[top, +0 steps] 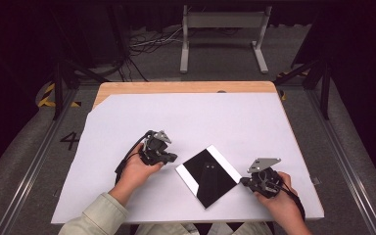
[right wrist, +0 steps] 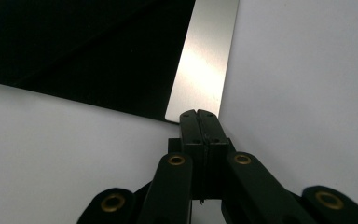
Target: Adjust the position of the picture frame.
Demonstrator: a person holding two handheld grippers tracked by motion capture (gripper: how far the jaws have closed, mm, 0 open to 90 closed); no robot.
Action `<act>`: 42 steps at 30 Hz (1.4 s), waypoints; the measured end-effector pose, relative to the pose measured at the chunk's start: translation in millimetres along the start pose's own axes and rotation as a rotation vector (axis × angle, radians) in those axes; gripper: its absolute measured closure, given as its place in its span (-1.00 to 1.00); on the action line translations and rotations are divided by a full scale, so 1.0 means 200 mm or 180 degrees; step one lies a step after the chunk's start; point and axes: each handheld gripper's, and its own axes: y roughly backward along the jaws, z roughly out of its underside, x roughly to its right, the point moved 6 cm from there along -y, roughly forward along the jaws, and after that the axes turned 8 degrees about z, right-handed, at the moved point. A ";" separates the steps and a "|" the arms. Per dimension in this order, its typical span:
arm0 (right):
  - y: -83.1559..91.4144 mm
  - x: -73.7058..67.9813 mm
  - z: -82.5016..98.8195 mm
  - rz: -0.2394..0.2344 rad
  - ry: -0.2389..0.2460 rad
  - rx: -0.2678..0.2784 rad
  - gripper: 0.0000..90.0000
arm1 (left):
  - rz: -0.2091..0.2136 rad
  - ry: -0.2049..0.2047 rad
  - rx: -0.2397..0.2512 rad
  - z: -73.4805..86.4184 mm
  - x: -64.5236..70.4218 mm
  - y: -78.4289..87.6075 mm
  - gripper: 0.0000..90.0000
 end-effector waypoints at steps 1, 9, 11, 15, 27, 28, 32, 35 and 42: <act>0.00 0.00 -0.01 0.0006 0.0004 0.0013 1.00 | 0.0000 0.0016 0.0005 0.00 0.00 0.00 1.00; -0.06 0.04 -0.08 0.0019 -0.0017 0.0050 1.00 | -0.0010 0.0055 0.0019 0.04 0.01 0.02 1.00; -0.08 0.06 -0.10 0.0031 -0.0034 0.0050 1.00 | -0.0020 0.0060 0.0001 0.06 0.01 0.02 1.00; -0.12 0.09 -0.16 0.0039 -0.0042 0.0049 1.00 | -0.0006 0.0077 0.0027 0.08 0.01 0.04 0.99; -0.26 0.15 -0.33 -0.0030 -0.0053 0.0037 1.00 | -0.0097 0.0170 0.0042 0.18 0.00 0.10 0.99; -0.26 0.15 -0.34 -0.0040 -0.0051 0.0040 1.00 | -0.0100 0.0191 0.0048 0.19 0.01 0.11 0.99; -0.30 0.13 -0.39 -0.0057 -0.0002 0.0077 1.00 | -0.0140 0.0232 0.0073 0.23 0.01 0.14 0.99; -0.32 0.12 -0.43 -0.0097 0.0036 0.0079 1.00 | -0.0174 0.0291 0.0100 0.26 0.00 0.16 0.99; -0.38 0.07 -0.52 -0.0169 0.0125 0.0084 1.00 | -0.0214 0.0358 0.0134 0.29 -0.01 0.19 0.99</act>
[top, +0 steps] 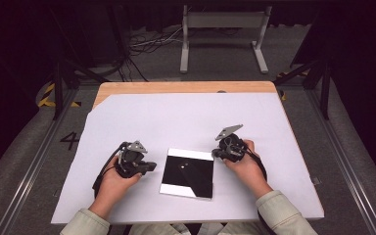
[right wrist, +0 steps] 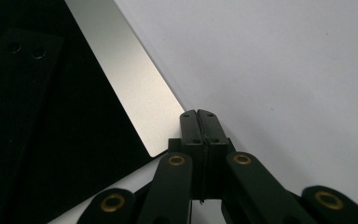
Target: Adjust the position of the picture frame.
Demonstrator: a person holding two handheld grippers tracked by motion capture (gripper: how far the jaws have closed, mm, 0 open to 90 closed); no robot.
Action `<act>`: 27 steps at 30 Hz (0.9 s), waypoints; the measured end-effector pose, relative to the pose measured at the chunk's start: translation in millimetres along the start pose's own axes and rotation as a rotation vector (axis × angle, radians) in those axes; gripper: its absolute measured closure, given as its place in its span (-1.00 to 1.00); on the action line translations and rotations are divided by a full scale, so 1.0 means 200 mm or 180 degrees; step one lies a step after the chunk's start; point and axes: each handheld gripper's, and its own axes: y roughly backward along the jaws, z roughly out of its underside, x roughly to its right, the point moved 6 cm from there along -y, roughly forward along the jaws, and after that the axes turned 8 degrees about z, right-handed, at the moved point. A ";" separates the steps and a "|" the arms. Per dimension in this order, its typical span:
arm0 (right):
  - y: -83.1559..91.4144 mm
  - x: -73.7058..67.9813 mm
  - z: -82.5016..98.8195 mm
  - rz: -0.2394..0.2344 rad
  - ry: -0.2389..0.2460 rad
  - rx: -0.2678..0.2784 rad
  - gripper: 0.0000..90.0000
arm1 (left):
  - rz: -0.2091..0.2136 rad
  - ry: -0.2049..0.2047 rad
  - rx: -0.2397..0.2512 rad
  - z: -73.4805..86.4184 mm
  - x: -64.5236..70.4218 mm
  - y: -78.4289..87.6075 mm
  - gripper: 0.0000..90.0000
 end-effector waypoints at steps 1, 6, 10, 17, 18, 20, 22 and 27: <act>0.00 -0.01 -0.01 -0.0001 0.0013 0.0000 1.00 | -0.0007 0.0004 -0.0001 0.00 0.00 0.00 0.99; -0.02 -0.03 -0.04 -0.0022 0.0052 -0.0002 1.00 | -0.0013 0.0017 0.0012 0.00 0.00 0.01 0.99; -0.03 -0.03 -0.04 -0.0040 0.0022 0.0003 1.00 | -0.0017 0.0004 0.0014 0.00 0.00 0.01 0.98; -0.03 -0.03 -0.05 -0.0051 0.0024 0.0009 1.00 | 0.0008 -0.0010 0.0034 0.00 0.00 0.00 0.98; -0.03 -0.03 -0.05 -0.0052 0.0025 0.0011 1.00 | 0.0011 -0.0012 0.0034 -0.01 0.00 0.00 0.98; -0.03 -0.03 -0.05 -0.0054 0.0024 0.0029 1.00 | 0.0006 -0.0010 0.0036 -0.01 0.00 0.00 0.97; -0.03 -0.03 -0.04 -0.0054 0.0003 0.0036 1.00 | 0.0012 -0.0010 0.0042 -0.01 -0.01 0.00 0.97; 0.02 -0.04 -0.02 -0.0041 -0.0020 0.0129 1.00 | -0.0021 -0.0046 0.0071 -0.02 -0.01 0.01 0.94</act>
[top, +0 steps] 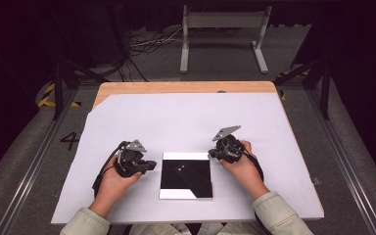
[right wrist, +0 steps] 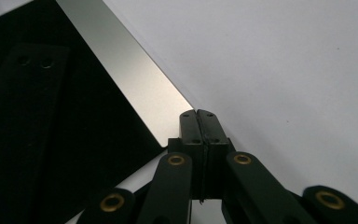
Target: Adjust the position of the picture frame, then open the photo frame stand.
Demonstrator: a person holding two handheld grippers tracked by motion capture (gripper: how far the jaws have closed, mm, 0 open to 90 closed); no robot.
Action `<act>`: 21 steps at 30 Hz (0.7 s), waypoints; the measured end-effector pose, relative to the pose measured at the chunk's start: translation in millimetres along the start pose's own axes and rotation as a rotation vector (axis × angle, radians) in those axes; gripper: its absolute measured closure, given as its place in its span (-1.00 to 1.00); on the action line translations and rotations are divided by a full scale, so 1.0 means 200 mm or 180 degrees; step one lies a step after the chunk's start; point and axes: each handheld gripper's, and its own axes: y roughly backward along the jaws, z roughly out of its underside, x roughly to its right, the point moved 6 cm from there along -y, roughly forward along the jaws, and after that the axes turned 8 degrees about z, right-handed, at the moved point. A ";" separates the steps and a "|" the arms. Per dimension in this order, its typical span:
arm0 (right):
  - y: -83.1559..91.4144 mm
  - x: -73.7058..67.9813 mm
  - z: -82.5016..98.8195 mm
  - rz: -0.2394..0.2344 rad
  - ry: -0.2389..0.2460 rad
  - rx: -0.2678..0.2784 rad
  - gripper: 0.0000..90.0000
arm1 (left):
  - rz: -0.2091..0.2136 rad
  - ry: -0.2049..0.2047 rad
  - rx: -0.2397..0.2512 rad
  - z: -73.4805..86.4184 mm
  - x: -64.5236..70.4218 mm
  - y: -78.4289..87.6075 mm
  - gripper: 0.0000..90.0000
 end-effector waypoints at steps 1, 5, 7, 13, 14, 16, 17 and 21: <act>0.02 0.00 0.00 -0.0014 -0.0007 0.0038 1.00 | -0.0010 0.0005 0.0012 0.00 0.00 0.00 0.94; 0.10 -0.01 0.01 -0.0057 -0.0068 0.0159 1.00 | -0.0066 -0.0035 0.0066 -0.01 0.01 0.01 0.83; 0.18 -0.02 0.03 -0.0112 -0.0124 0.0240 0.88 | -0.0100 -0.0060 0.0126 -0.01 0.02 0.04 0.77; 0.28 -0.03 0.05 -0.0114 -0.0116 0.0303 0.81 | -0.0119 -0.0074 0.0216 -0.02 0.03 0.08 0.67; 0.30 -0.03 0.06 -0.0118 -0.0110 0.0308 0.78 | -0.0126 -0.0080 0.0241 -0.02 0.03 0.09 0.65; 0.32 -0.04 0.06 -0.0129 -0.0106 0.0310 0.74 | -0.0108 -0.0027 0.0323 -0.02 0.02 0.11 0.61; 0.34 -0.05 0.06 -0.0141 -0.0099 0.0313 0.73 | -0.0102 -0.0016 0.0365 -0.02 0.01 0.13 0.59; 0.38 -0.09 0.08 -0.0229 -0.0048 0.0297 0.62 | -0.0071 0.0009 0.0510 -0.02 0.02 0.17 0.51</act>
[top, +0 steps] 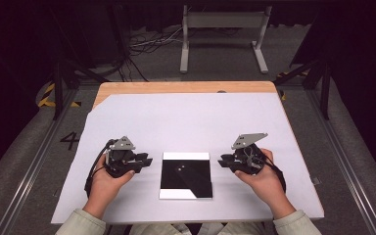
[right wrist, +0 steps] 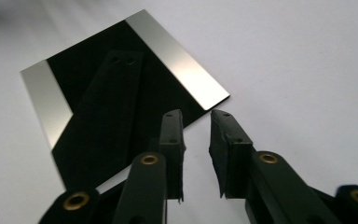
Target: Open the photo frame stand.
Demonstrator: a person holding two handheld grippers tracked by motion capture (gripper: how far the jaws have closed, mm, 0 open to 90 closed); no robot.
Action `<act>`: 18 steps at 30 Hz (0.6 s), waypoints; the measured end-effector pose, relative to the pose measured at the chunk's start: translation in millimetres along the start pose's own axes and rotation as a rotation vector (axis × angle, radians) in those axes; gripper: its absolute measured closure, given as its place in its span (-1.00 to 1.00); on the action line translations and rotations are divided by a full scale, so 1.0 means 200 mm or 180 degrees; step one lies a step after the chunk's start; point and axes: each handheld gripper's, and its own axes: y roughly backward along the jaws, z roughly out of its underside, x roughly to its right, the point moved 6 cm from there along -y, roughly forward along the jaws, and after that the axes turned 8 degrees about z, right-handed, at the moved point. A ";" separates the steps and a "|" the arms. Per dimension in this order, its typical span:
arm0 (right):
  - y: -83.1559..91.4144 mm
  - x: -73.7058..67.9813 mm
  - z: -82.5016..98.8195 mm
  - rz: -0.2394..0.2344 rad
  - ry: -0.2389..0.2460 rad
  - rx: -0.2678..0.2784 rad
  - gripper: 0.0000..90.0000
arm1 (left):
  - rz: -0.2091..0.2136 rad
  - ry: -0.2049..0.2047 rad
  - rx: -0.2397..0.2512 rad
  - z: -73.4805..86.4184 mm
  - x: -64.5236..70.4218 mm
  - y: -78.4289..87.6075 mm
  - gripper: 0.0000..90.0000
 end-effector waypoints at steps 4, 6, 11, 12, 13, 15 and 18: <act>0.03 -0.04 0.02 -0.0084 0.0008 -0.0012 0.54 | 0.0052 0.0015 0.0122 0.00 0.00 0.03 0.43; 0.04 -0.07 0.03 -0.0130 -0.0017 -0.0016 0.51 | 0.0063 0.0011 0.0132 0.00 0.01 0.03 0.42; 0.06 -0.11 0.07 -0.0164 0.0020 -0.0057 0.51 | 0.0079 -0.0020 0.0118 0.00 0.01 0.03 0.42; 0.07 -0.12 0.08 -0.0168 0.0022 -0.0067 0.50 | 0.0079 -0.0030 0.0111 0.00 0.01 0.03 0.42; 0.07 -0.12 0.09 -0.0171 0.0033 -0.0083 0.50 | 0.0077 -0.0031 0.0111 0.00 0.01 0.03 0.42; 0.07 -0.14 0.11 -0.0172 0.0042 -0.0115 0.49 | 0.0086 -0.0023 0.0102 0.00 0.01 0.03 0.42; 0.07 -0.16 0.13 -0.0186 0.0072 -0.0156 0.48 | 0.0082 -0.0024 0.0108 0.00 0.01 0.03 0.41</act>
